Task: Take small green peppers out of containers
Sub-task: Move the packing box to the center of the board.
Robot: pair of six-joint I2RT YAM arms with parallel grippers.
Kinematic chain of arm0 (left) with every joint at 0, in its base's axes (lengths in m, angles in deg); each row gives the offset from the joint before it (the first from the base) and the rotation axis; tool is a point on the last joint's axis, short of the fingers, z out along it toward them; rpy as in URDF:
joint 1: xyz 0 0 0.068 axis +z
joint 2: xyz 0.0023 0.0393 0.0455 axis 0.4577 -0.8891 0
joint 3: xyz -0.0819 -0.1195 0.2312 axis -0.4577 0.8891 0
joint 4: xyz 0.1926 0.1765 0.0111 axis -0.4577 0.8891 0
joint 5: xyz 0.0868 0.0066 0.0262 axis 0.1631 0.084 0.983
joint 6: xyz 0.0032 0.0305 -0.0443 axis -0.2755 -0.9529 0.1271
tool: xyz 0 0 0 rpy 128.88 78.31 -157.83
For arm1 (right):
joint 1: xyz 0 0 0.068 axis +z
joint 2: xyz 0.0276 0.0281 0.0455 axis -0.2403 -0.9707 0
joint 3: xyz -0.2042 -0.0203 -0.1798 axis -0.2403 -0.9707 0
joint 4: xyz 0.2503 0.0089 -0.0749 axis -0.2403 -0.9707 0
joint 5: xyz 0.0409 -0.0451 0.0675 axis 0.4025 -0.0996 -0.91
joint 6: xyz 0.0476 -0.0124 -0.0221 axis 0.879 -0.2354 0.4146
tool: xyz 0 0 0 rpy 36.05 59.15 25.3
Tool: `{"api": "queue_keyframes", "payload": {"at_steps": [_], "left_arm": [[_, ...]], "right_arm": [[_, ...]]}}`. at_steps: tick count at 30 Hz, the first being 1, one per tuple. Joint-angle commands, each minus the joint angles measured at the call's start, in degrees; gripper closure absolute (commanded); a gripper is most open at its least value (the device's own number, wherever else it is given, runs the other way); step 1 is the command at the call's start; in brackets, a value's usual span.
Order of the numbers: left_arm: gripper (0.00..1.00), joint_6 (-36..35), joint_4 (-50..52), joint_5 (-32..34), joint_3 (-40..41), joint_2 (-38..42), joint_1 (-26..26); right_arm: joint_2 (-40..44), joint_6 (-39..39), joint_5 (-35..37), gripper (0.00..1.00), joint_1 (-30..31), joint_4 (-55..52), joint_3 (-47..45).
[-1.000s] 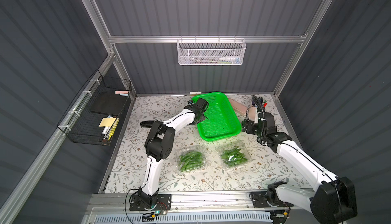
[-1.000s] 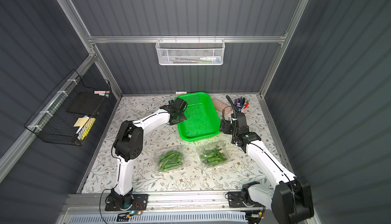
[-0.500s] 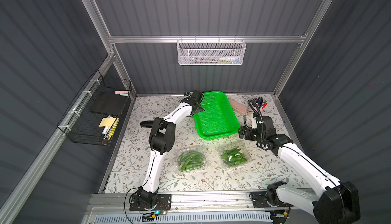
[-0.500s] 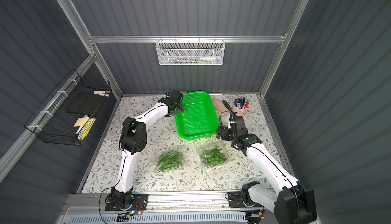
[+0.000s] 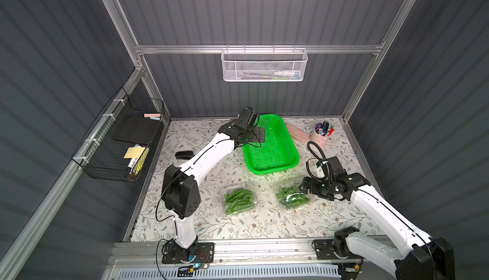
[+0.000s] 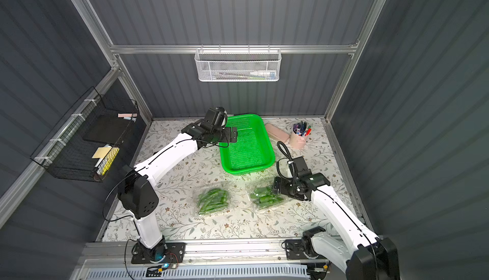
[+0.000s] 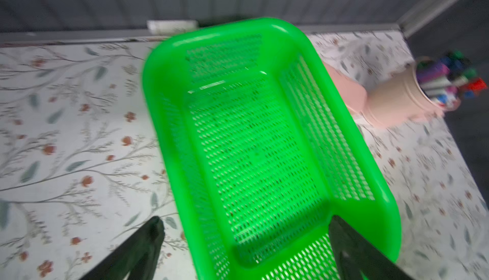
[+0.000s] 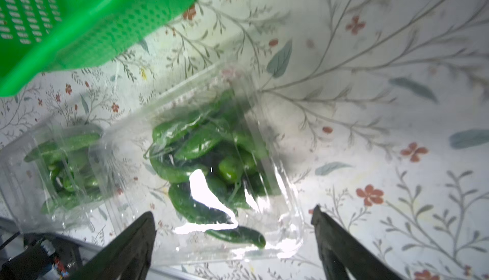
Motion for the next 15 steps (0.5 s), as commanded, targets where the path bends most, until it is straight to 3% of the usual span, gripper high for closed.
{"api": "queue_keyframes", "payload": {"at_steps": [1, 9, 15], "left_arm": [[0.01, -7.73, 4.36, -9.79, 0.3, -1.02, -3.19], [0.01, -14.46, 11.55, -18.15, -0.65, -1.27, -6.65], [0.01, -13.0, 12.2, -16.27, -0.21, -1.33, -6.87]], "right_arm": [[-1.06, 0.87, -8.06, 0.06, 0.05, -6.52, -0.88], [-6.17, -0.33, -13.45, 0.06, 0.06, -2.97, -1.4], [-9.39, -2.44, -16.01, 0.07, 0.06, 3.45, 1.07]]}}
